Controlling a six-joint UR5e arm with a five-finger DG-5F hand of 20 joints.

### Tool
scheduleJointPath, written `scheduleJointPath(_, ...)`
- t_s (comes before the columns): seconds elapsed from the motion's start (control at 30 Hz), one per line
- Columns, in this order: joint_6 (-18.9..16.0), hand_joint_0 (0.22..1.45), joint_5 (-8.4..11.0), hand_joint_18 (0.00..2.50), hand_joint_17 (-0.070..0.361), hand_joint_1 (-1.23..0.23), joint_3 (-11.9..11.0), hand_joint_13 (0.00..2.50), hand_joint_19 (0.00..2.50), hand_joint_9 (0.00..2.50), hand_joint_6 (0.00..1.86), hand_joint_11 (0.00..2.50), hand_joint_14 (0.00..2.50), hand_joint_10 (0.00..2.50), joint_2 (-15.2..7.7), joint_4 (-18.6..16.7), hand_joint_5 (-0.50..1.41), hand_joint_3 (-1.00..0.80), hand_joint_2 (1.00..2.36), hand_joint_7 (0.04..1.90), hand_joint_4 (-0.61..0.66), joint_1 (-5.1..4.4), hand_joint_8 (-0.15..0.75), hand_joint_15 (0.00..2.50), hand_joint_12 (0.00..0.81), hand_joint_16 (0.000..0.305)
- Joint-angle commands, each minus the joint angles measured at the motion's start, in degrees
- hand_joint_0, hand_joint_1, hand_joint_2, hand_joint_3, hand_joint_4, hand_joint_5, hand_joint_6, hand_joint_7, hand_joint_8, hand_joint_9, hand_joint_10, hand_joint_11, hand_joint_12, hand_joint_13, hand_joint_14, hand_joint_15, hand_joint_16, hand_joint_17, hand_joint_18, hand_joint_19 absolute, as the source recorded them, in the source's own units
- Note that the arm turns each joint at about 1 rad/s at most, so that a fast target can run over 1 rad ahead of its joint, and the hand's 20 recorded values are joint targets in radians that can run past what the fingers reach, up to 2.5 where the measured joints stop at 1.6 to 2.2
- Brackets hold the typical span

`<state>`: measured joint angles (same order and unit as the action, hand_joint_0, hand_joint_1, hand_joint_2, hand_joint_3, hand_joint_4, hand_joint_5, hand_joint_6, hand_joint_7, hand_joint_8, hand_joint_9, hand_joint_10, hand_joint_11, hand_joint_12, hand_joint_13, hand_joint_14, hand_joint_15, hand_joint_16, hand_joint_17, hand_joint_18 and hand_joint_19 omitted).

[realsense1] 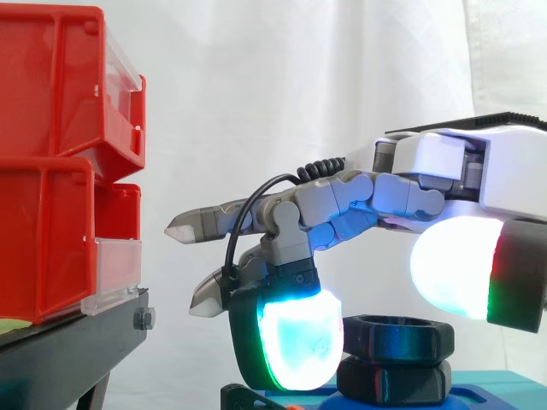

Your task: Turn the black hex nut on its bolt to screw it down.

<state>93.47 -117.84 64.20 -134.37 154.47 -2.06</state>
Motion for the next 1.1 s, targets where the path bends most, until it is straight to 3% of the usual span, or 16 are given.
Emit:
scheduleJointPath(0.0, -0.22, 0.51, 0.06, 0.15, 0.104, -0.12, -0.04, 0.28, 0.22, 0.60, 0.56, 0.17, 0.00, 0.01, -0.01, 0.40, -0.07, -0.50, 1.00, 1.43, 0.24, -0.05, 0.306, 0.01, 0.347, 0.046)
scheduleJointPath(0.4, -1.28, 0.51, -0.64, 0.15, 0.103, -0.12, -0.04, 0.28, 0.21, 0.60, 0.61, 0.16, 0.00, 0.01, -0.01, 0.22, -0.08, -0.50, 1.00, 1.36, 0.22, 0.48, 0.306, 0.01, 0.346, 0.046)
scheduleJointPath(0.83, -1.45, 0.51, -2.22, 0.15, 0.103, -0.12, -0.04, 0.29, 0.22, 0.61, 0.62, 0.18, 0.00, 0.01, -0.01, 0.13, -0.08, -0.50, 1.00, 1.34, 0.22, 1.89, 0.306, 0.01, 0.344, 0.046)
scheduleJointPath(1.07, -1.45, 0.51, -3.89, 0.14, 0.103, -0.12, -0.04, 0.29, 0.22, 0.61, 0.63, 0.18, 0.00, 0.01, -0.01, -1.10, -0.08, -0.50, 1.00, 1.35, 0.22, 3.20, 0.306, 0.01, 0.344, 0.046)
